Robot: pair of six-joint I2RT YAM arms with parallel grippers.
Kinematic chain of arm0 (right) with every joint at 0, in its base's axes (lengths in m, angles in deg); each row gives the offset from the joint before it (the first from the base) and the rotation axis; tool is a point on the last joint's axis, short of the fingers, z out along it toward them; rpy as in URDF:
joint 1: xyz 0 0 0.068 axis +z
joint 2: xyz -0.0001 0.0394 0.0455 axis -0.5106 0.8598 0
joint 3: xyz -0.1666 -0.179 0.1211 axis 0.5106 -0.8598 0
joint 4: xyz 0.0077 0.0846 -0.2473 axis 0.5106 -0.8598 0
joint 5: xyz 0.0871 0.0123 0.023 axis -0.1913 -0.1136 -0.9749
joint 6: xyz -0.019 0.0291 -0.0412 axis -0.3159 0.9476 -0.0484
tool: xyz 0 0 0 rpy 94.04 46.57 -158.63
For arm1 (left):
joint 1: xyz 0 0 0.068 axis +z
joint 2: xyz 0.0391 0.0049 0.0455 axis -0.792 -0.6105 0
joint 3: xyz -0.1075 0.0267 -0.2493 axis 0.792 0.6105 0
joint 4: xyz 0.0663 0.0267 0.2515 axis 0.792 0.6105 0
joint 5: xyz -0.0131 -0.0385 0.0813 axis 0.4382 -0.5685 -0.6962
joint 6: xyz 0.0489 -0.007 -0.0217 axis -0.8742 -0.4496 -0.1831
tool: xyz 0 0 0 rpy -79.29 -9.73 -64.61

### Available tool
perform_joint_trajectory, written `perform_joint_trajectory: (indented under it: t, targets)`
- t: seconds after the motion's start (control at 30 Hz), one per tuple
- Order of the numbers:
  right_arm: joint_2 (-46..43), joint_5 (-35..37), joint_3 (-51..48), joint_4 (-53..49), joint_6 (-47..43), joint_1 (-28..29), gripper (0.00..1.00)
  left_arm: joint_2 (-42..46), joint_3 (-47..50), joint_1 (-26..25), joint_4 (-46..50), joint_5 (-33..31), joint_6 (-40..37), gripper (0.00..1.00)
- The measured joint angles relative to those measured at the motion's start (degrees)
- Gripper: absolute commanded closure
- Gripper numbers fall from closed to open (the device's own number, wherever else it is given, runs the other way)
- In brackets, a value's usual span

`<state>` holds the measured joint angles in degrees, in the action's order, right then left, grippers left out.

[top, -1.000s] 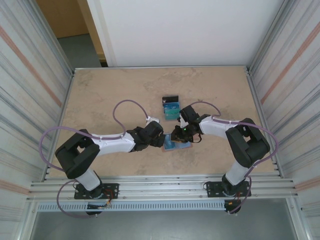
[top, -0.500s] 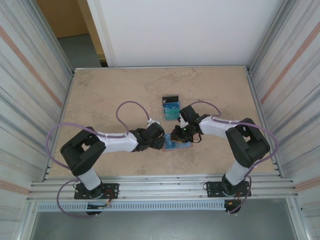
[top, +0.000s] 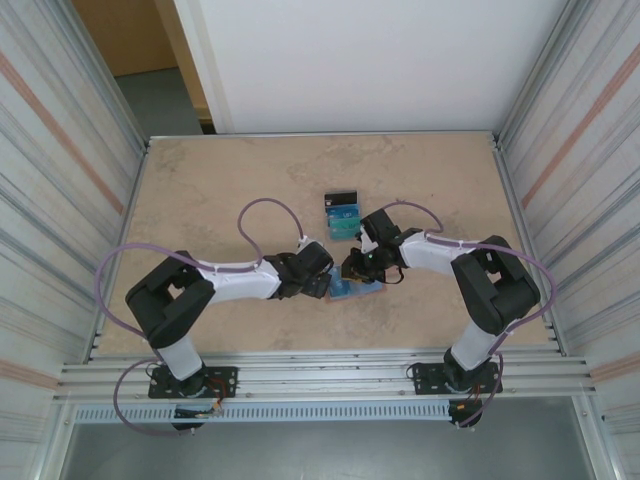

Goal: Take the credit cards out of the card holder

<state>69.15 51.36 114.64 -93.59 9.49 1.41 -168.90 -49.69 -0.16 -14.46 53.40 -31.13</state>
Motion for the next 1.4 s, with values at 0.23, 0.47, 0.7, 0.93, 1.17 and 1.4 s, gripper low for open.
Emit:
perform_joint_trajectory:
  t: [0.23,0.47,0.7,0.93,1.17,1.4]
  targets:
    - [-0.5,-0.6,-1.2,0.7,0.2,-0.6,0.72,-0.4,-0.9,-0.2,1.4,-0.6,-0.1,0.01]
    - [-0.6,3.0,-1.1,-0.3,0.2,1.0,0.72,-0.6,-1.5,-0.2,2.1,-0.6,-0.3,0.01]
    - [-0.5,2.2,-1.6,1.6,1.0,1.6,0.74,-1.0,-1.9,-0.3,2.5,-0.8,-0.5,0.01]
    - [-1.6,-3.2,-5.9,8.2,4.4,-0.6,0.77,-1.1,-2.4,-0.4,3.5,-1.2,-0.5,0.01]
    - [-3.6,-8.7,-9.2,13.0,7.3,-2.5,0.79,-1.3,-2.7,-0.4,3.8,-1.4,-0.7,0.01]
    - [-6.5,-12.1,-10.9,17.2,7.7,-4.2,0.81,-1.5,-3.2,-0.5,4.5,-1.6,-0.7,0.01]
